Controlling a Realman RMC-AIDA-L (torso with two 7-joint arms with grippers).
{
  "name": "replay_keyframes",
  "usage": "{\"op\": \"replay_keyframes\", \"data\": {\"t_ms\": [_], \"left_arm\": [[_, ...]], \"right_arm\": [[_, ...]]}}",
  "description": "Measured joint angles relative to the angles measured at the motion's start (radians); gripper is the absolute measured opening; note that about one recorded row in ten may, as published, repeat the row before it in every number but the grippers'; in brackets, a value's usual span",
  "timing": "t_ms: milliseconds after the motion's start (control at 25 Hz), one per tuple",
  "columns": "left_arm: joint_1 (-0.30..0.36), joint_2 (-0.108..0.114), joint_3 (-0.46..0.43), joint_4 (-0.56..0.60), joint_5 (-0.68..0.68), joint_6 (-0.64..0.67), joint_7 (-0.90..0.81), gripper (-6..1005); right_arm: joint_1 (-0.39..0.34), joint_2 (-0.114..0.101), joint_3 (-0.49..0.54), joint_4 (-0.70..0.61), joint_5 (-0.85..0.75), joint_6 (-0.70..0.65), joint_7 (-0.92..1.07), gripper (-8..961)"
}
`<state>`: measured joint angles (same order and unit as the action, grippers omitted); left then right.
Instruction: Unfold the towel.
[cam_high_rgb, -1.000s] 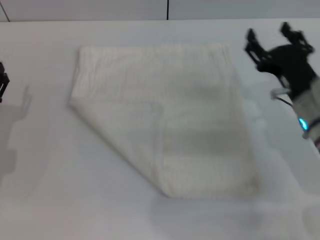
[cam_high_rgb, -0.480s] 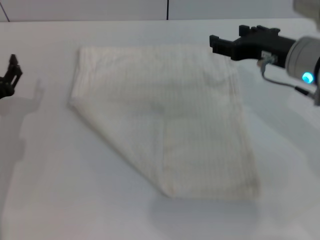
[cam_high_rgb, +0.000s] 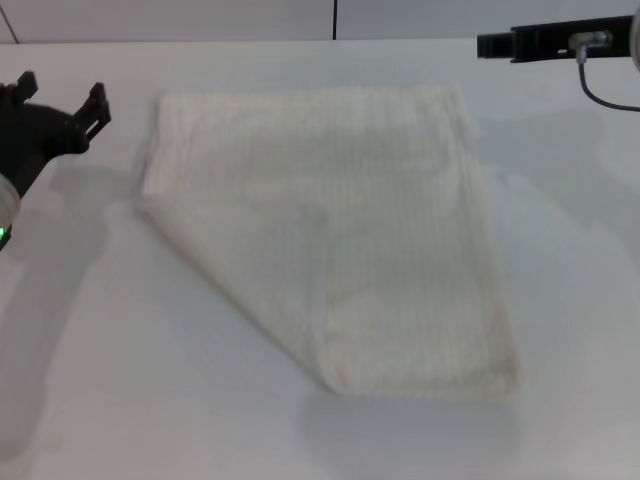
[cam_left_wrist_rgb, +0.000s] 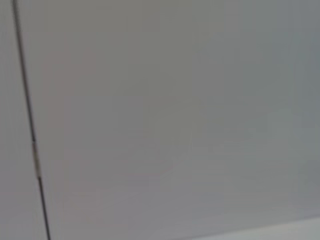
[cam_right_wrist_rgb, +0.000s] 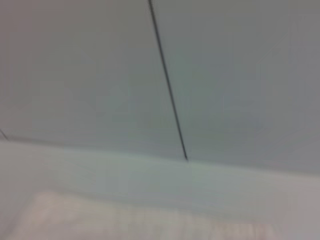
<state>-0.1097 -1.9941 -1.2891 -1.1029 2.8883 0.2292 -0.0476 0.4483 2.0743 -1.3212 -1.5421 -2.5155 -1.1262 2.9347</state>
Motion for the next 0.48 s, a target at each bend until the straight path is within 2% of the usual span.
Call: {"op": "replay_keyframes", "data": {"t_ms": [40, 80, 120, 200, 240, 400, 440, 480], "left_arm": [[0.0, 0.0, 0.0, 0.0, 0.0, 0.0, 0.0, 791], [-0.002, 0.006, 0.002, -0.045, 0.0, -0.065, 0.0, 790], [-0.006, 0.012, 0.003, -0.089, 0.0, -0.151, 0.001, 790], [-0.022, 0.018, 0.001, -0.187, -0.001, -0.346, 0.022, 789], [-0.022, 0.018, 0.001, -0.187, -0.001, -0.346, 0.022, 789], [-0.04, 0.013, -0.012, -0.291, -0.009, -0.539, 0.098, 787], [-0.04, 0.013, -0.012, -0.291, -0.009, -0.539, 0.098, 787], [-0.061, 0.005, -0.037, -0.359, -0.04, -0.684, 0.167, 787]], "right_arm": [[0.0, 0.0, 0.0, 0.0, 0.0, 0.0, 0.0, 612], [0.07, 0.0, 0.038, 0.074, -0.044, -0.046, 0.005, 593], [0.07, 0.0, 0.038, 0.074, -0.044, -0.046, 0.005, 575], [0.16, 0.0, 0.079, 0.186, -0.113, -0.061, 0.006, 537], [0.181, -0.001, 0.09, 0.213, -0.127, -0.061, 0.006, 294], [0.244, -0.005, 0.127, 0.289, -0.191, -0.066, 0.006, 188], [0.244, -0.005, 0.127, 0.289, -0.191, -0.066, 0.006, 162], [0.258, -0.006, 0.134, 0.304, -0.205, -0.068, 0.006, 135]]}}
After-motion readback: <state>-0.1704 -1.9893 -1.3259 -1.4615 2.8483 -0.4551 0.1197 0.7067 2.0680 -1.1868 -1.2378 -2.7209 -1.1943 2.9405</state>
